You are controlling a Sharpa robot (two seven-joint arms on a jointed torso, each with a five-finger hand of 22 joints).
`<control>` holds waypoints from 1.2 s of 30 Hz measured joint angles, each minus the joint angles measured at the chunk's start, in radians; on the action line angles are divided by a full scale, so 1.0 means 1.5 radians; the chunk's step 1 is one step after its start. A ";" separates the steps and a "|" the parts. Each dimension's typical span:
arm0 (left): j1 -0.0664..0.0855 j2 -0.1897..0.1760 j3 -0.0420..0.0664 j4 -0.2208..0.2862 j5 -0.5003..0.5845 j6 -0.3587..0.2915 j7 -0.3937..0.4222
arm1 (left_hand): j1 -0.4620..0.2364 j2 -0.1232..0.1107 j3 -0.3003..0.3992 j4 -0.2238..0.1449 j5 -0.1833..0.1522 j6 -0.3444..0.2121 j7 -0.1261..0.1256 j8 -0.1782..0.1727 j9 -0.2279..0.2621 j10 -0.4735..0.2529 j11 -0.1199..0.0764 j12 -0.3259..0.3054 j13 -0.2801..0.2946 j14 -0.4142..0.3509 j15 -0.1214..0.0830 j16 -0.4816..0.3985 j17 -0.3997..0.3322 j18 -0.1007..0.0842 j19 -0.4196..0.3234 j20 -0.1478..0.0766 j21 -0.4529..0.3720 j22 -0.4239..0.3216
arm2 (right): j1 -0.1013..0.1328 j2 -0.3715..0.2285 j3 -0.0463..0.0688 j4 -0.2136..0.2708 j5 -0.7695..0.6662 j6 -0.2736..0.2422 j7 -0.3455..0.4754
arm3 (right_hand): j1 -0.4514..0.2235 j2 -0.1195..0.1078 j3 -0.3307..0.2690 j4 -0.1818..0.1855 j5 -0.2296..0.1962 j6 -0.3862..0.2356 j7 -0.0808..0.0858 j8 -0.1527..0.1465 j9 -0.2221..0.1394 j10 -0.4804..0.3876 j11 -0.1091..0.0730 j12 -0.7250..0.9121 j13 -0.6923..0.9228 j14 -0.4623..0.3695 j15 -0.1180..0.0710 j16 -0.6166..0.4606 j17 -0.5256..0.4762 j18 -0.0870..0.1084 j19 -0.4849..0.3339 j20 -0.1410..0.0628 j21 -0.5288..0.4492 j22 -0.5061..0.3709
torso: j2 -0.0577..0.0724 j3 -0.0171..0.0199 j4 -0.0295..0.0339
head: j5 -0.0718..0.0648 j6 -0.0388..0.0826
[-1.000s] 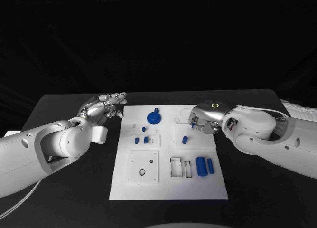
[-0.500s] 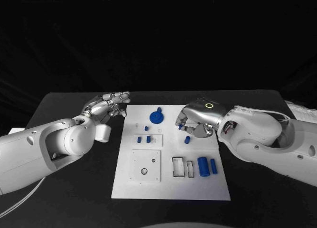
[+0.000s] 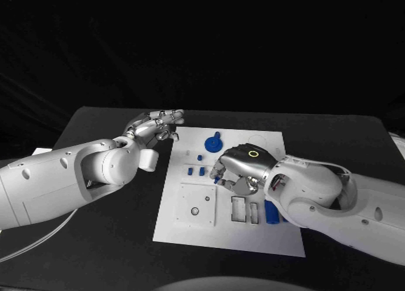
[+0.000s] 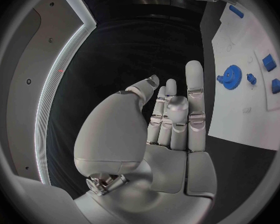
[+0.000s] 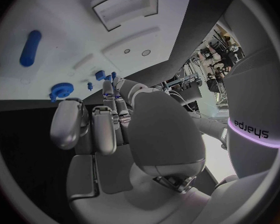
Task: Assemble the parts on the task board
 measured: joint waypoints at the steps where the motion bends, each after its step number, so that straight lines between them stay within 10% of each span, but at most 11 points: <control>1: 0.000 0.001 0.000 0.000 0.000 0.000 0.000 | 0.000 0.000 0.000 0.000 0.000 0.000 0.000 0.000 0.000 0.000 0.000 0.000 0.000 0.000 0.000 0.000 0.000 0.000 0.000 0.000 0.000 0.000 | -0.006 0.006 -0.001 -0.004 0.000 0.000 0.002 | 0.000 0.000 0.000 0.000 0.000 0.000 0.000 0.000 0.000 0.000 0.000 0.000 0.000 0.000 0.000 0.000 0.000 0.000 0.000 0.000 0.000 0.000 | 0.000 -0.0001 0.0002 | 0.003 -0.001; 17: 0.000 0.003 0.000 0.001 0.000 0.000 -0.001 | 0.000 0.000 0.000 0.000 0.000 0.000 0.000 0.000 0.000 0.000 0.000 0.003 0.000 -0.002 0.002 0.000 -0.001 0.000 0.000 0.000 0.000 0.000 | -0.041 0.046 -0.005 -0.042 0.002 0.008 0.024 | 0.000 0.000 0.002 -0.002 0.000 0.001 0.002 -0.003 0.000 0.000 0.000 0.000 -0.002 0.000 0.000 0.000 0.000 0.000 0.000 0.000 0.000 -0.003 | -0.001 -0.0005 0.0004 | 0.027 -0.016; 36: 0.000 0.003 0.000 0.001 0.000 0.001 -0.002 | 0.000 0.000 0.000 0.000 0.002 -0.002 -0.002 0.000 0.000 -0.002 0.002 0.003 0.000 -0.002 0.002 0.000 -0.002 0.000 -0.002 0.002 -0.002 0.000 | -0.042 0.051 -0.008 -0.051 0.001 0.024 0.029 | 0.000 0.000 0.004 -0.004 0.003 0.000 0.002 -0.002 0.000 -0.001 0.001 -0.001 -0.003 0.000 0.000 0.000 0.000 0.000 0.000 0.000 0.000 -0.004 | -0.001 0.0001 -0.0003 | 0.029 -0.023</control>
